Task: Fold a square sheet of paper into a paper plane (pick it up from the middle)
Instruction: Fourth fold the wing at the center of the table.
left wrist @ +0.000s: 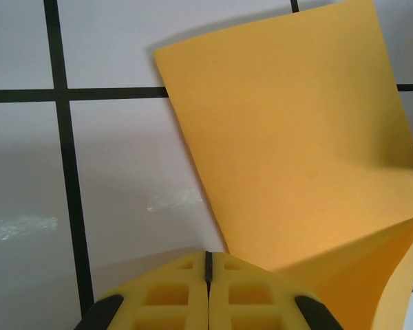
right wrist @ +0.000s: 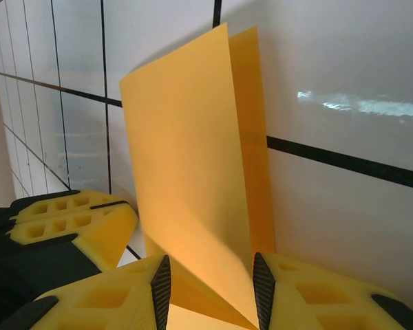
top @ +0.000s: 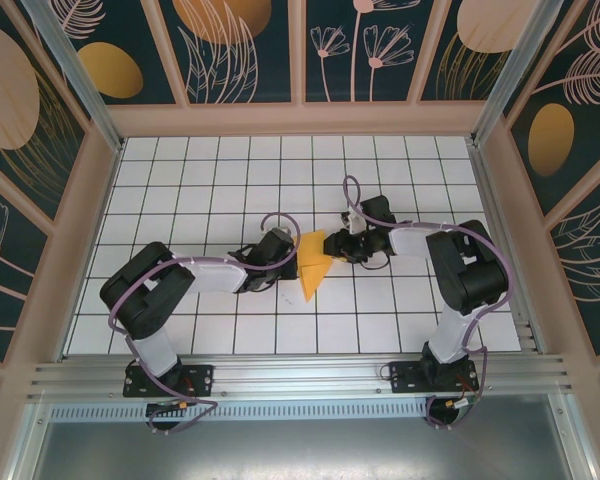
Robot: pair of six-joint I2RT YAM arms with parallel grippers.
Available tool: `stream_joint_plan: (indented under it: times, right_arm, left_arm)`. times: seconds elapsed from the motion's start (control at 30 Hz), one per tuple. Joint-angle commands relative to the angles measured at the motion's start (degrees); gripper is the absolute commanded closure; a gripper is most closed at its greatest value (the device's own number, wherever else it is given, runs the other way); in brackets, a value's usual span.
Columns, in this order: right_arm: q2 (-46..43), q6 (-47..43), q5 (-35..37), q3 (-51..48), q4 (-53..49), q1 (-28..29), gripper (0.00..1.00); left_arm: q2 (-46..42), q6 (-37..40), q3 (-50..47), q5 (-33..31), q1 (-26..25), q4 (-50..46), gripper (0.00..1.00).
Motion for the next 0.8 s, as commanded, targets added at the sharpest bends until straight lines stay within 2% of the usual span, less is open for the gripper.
stream_joint_plan:
  times: [0.0,0.47,0.77]
  right_arm:
    - [-0.5,0.3,-3.2,-0.5,1.1,0.5,0.61]
    - [-0.9,1.5,-6.7,-1.5,4.0,0.6,0.74]
    - [0.1,1.9,-8.1,-1.4,5.2,0.9,0.77]
  left_arm:
    - [1.9,-0.1,0.2,1.7,0.3,0.8,0.93]
    - [-0.8,-0.3,-0.3,1.1,0.3,0.8,0.93]
    - [-1.3,-0.9,-1.0,1.2,0.3,1.4,0.93]
